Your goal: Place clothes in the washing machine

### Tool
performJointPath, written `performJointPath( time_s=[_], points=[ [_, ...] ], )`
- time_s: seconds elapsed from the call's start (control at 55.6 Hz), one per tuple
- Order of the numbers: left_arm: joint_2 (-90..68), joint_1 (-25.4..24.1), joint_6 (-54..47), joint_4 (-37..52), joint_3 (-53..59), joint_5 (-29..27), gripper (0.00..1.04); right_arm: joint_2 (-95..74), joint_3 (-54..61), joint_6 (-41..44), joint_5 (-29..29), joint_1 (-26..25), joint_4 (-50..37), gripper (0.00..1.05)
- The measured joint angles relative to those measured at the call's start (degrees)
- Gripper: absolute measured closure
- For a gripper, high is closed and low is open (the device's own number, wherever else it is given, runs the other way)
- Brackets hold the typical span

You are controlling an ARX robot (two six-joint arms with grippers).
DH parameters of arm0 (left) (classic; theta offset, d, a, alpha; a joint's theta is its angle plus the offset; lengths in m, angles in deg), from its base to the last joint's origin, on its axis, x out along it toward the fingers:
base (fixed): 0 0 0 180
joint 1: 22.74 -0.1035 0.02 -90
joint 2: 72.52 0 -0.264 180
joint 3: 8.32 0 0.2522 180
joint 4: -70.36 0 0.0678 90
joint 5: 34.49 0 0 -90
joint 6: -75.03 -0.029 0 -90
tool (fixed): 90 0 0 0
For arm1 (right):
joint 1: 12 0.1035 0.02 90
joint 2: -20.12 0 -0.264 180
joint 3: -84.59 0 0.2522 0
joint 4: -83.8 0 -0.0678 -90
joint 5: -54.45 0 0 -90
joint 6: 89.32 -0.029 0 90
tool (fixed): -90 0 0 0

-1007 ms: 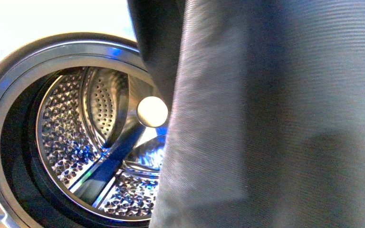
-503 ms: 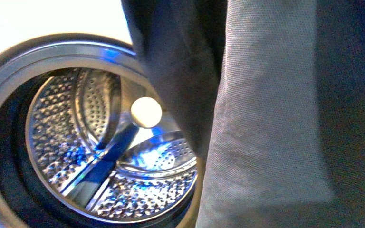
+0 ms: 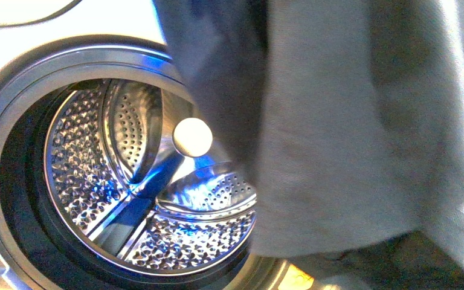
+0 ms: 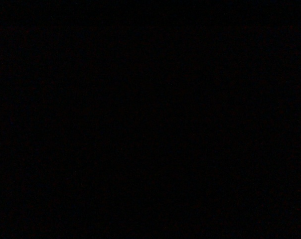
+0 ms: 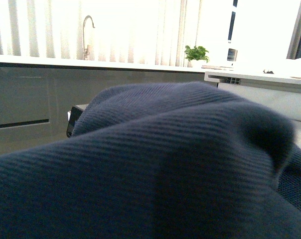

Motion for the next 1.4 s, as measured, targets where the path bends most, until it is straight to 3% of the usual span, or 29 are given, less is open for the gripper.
performJointPath(
  time_s=[0.072,0.162,0.485,0.989,1.402],
  points=[
    [0.9,-1.1,0.0,0.1,1.3,0.0,0.85,0.1,0.0,0.0,0.3,0.0,0.0,0.61],
    [1.7,-2.2,0.0,0.4,2.5,0.8,0.94,0.1,-0.1,0.0,0.4,0.0,-0.1,0.48],
    [7.6,-8.7,-0.9,1.2,9.0,3.9,0.95,0.2,-0.1,-0.1,0.5,0.1,-0.2,0.06],
    [13.6,-27.2,0.9,4.8,25.9,15.0,0.95,0.2,-0.2,-0.1,0.5,0.1,-0.3,0.08],
    [13.6,-30.0,-4.9,-0.4,31.0,22.0,0.95,0.3,-0.3,-0.1,0.5,0.1,-0.3,0.08]
  ],
)
